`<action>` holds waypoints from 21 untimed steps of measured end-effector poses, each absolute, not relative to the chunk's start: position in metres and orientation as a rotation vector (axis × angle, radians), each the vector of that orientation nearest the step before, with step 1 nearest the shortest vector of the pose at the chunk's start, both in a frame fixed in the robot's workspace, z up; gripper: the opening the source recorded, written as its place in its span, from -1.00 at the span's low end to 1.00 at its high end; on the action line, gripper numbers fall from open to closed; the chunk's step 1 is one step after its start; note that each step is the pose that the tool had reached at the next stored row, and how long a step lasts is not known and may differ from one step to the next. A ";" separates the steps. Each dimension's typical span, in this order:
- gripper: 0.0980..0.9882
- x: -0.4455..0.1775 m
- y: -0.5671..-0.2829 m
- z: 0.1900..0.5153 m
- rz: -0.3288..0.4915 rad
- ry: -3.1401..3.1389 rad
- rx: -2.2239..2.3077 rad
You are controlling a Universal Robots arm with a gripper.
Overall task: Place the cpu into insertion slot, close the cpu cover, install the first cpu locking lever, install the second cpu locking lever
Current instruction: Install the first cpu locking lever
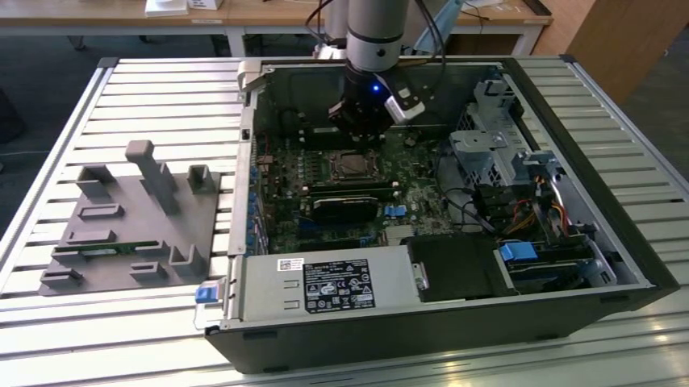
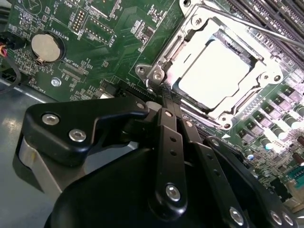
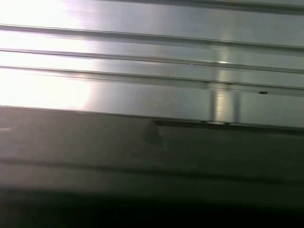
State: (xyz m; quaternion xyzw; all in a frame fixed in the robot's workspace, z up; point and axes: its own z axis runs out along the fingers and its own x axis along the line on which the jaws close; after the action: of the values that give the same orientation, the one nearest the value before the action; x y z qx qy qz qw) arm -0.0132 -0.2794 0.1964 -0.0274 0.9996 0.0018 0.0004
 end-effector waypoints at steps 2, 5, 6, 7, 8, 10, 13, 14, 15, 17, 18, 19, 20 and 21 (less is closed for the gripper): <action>-0.98 -0.013 -0.279 0.198 0.008 3.139 -0.086; -0.98 -0.013 -0.279 0.206 0.005 3.140 -0.086; -0.98 -0.013 -0.279 0.208 0.005 3.140 -0.086; -0.98 -0.013 -0.279 0.209 0.005 3.140 -0.086; -0.98 -0.013 -0.279 0.210 0.005 3.140 -0.086; -0.98 -0.013 -0.279 0.210 0.005 3.140 -0.086; -0.98 -0.013 -0.280 0.210 0.005 3.140 -0.086; -0.98 -0.013 -0.280 0.210 0.005 3.140 -0.086; -0.98 -0.013 -0.281 0.210 0.005 3.140 -0.086; -0.98 -0.013 -0.282 0.210 0.005 3.140 -0.086; -0.98 -0.013 -0.282 0.210 0.005 3.140 -0.086; -0.98 -0.013 -0.282 0.210 0.005 3.140 -0.086; -0.98 -0.013 -0.283 0.210 0.005 3.140 -0.086; -0.98 -0.013 -0.283 0.210 0.005 3.140 -0.086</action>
State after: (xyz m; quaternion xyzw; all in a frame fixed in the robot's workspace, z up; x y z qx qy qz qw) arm -0.0132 -0.2828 0.2101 -0.0274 0.9996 0.0016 0.0002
